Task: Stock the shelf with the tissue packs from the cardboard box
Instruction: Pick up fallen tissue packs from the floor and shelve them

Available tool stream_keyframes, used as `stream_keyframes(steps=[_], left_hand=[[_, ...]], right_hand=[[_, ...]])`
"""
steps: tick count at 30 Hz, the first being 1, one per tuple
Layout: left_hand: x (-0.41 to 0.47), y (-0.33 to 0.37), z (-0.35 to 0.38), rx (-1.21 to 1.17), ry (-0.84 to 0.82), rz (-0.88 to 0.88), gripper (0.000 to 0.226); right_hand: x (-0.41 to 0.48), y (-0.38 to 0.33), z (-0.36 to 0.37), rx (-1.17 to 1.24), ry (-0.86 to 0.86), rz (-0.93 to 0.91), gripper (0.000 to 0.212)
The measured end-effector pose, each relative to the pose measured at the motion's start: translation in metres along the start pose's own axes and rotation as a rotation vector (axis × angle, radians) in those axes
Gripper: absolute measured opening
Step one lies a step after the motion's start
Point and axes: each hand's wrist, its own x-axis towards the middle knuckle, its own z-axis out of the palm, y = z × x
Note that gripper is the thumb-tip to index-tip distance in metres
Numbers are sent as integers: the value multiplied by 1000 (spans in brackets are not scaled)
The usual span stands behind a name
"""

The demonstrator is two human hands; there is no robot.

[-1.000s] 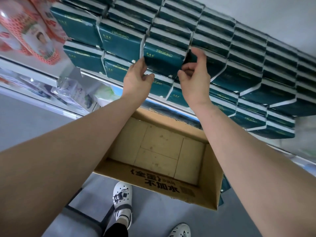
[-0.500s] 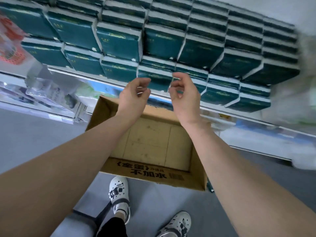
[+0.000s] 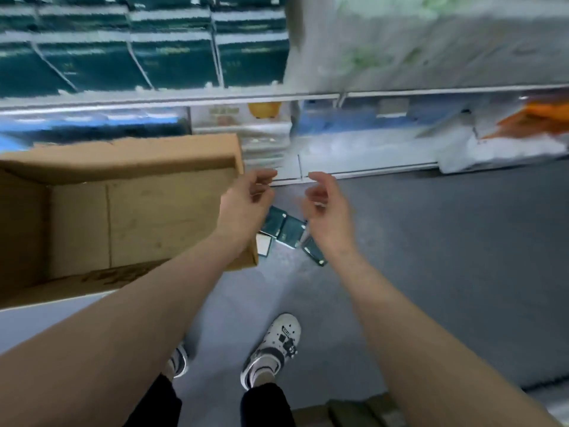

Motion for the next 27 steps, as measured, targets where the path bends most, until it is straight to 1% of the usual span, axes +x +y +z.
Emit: stream_keyframes(steps=[4, 6, 12, 17, 21, 23, 27], left_hand=[[-13, -11, 76, 41, -111, -34, 31], [-19, -20, 105, 81, -143, -50, 30], [-24, -59, 166, 128, -220, -139, 22], [-3, -118, 202, 256, -272, -210, 28], [16, -169, 231, 327, -339, -253, 36], [27, -197, 245, 368, -359, -280, 39], [49, -248, 268, 385, -398, -322, 43]], right_hand=[[-15, 65, -51, -12, 45, 149, 44], [-22, 95, -69, -4, 53, 210, 43], [-30, 179, -90, -21, 77, 376, 43], [-27, 245, -76, -31, 61, 490, 43], [-20, 304, -51, -52, 62, 599, 42], [-15, 333, -37, -46, 35, 655, 42], [-9, 388, -8, -25, 1, 742, 44]])
